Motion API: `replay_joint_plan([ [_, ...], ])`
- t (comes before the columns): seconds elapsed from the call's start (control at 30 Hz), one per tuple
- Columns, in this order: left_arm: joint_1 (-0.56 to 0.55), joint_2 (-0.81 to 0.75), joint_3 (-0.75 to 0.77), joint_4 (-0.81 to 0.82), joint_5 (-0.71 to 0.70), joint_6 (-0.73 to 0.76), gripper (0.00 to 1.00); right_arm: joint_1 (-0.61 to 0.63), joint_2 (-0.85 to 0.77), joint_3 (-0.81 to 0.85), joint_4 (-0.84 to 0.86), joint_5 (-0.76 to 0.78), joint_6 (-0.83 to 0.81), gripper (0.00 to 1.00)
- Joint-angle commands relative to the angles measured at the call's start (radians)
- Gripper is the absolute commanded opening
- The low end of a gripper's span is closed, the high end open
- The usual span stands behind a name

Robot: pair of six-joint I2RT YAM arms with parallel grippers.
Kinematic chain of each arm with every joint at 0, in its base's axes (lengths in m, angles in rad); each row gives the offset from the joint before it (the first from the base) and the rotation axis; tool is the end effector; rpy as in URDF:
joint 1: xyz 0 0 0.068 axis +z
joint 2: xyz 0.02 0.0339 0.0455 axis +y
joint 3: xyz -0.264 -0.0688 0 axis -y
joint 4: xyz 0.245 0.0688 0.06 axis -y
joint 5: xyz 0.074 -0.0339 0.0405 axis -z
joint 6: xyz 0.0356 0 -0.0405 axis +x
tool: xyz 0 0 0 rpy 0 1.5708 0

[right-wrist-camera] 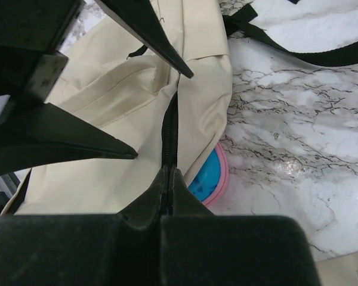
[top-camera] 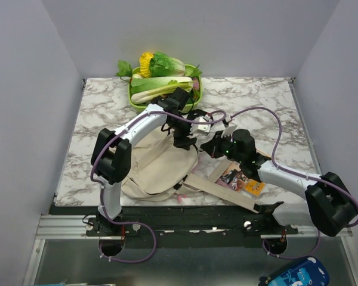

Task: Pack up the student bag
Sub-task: Unzip the student bag at the center of the board.

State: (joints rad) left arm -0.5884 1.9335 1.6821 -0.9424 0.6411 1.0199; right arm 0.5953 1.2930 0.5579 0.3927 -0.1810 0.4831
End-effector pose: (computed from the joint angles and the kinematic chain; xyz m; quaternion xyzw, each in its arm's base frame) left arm 0.3239 -0.2417 0.2622 0.7124 0.6042 -0.2643 0.2400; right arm 0.2218 0.1580 0.2110 -0.0976 0.8097 0.3581 0.4546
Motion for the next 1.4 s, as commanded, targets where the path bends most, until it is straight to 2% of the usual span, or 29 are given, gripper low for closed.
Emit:
replay_joint_plan([
  [0.0, -0.004, 0.033, 0.030, -0.044, 0.066, 0.149, 0.85, -0.003, -0.041, -0.015, -0.005, -0.021, 0.014, 0.01],
  [0.13, -0.005, 0.064, 0.068, -0.097, 0.063, 0.201, 0.85, -0.003, -0.064, -0.012, -0.018, -0.020, 0.011, 0.01],
  [0.23, -0.005, 0.107, 0.128, -0.159, 0.066, 0.227, 0.80, -0.003, -0.078, -0.012, -0.020, -0.021, 0.009, 0.01],
  [0.33, -0.005, 0.134, 0.174, -0.194, 0.080, 0.236, 0.60, -0.003, -0.086, -0.016, -0.022, -0.021, 0.011, 0.01],
  [0.37, -0.005, 0.139, 0.179, -0.197, 0.084, 0.241, 0.47, -0.003, -0.086, -0.018, -0.022, -0.021, 0.011, 0.01],
  [0.47, -0.007, 0.148, 0.188, -0.226, 0.095, 0.258, 0.27, -0.003, -0.086, -0.021, -0.018, -0.020, 0.011, 0.01],
  [0.63, -0.007, 0.162, 0.194, -0.280, 0.089, 0.281, 0.20, -0.005, -0.098, -0.021, -0.017, -0.014, 0.011, 0.01],
  [0.7, -0.004, 0.157, 0.185, -0.276, 0.088, 0.278, 0.10, -0.003, -0.103, -0.019, -0.017, -0.012, 0.011, 0.01],
  [0.73, -0.004, 0.156, 0.183, -0.260, 0.086, 0.267, 0.01, -0.003, -0.107, -0.021, -0.018, -0.012, 0.011, 0.01],
  [0.87, 0.019, 0.139, 0.189, -0.168, 0.094, 0.168, 0.00, -0.003, -0.123, -0.023, -0.028, -0.009, 0.009, 0.01],
  [1.1, 0.079, 0.087, 0.167, 0.118, 0.080, -0.130, 0.00, -0.003, -0.123, -0.029, -0.026, -0.015, 0.014, 0.01],
  [1.23, 0.098, 0.051, 0.108, 0.316, 0.008, -0.267, 0.00, -0.003, -0.135, -0.039, -0.018, -0.023, 0.022, 0.01],
  [1.37, 0.101, 0.055, 0.110, 0.362, -0.081, -0.328, 0.00, -0.003, -0.152, -0.043, -0.018, -0.035, 0.023, 0.01],
])
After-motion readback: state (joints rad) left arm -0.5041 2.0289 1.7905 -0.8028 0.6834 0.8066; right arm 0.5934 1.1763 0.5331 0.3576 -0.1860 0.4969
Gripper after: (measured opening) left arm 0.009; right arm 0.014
